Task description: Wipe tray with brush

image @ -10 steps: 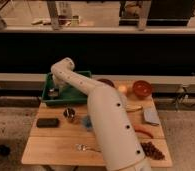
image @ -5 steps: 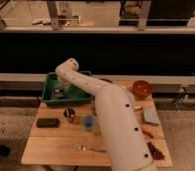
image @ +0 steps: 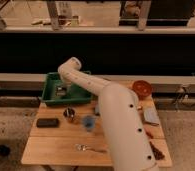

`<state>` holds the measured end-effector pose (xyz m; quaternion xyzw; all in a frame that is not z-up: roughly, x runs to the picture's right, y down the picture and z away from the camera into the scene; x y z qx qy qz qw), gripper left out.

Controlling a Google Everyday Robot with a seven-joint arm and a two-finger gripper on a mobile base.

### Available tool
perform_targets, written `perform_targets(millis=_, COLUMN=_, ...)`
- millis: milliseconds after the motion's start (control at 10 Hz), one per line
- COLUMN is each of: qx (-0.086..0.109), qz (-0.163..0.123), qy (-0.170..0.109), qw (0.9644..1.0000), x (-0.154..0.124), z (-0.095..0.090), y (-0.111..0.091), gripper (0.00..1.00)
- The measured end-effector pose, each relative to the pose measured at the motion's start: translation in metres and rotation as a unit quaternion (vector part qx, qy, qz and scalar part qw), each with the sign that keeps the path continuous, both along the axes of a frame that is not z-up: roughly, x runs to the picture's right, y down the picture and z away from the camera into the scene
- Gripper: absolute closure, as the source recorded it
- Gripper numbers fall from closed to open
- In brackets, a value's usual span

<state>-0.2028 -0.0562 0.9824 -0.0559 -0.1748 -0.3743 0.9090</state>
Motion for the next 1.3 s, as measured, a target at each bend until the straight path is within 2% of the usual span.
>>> perform_targets(millis=500, qx=0.026, qz=0.015, qy=0.003, qw=0.9996, x=0.008, z=-0.016, y=-0.017, gripper=0.97)
perform_targets(millis=900, qx=0.050, qz=0.017, qy=-0.001, qw=0.9986, x=0.009, z=-0.043, y=-0.036, gripper=0.97)
perform_targets(millis=1300, qx=0.049, qz=0.011, qy=-0.020, qw=0.9986, x=-0.006, z=-0.053, y=-0.035, gripper=0.97)
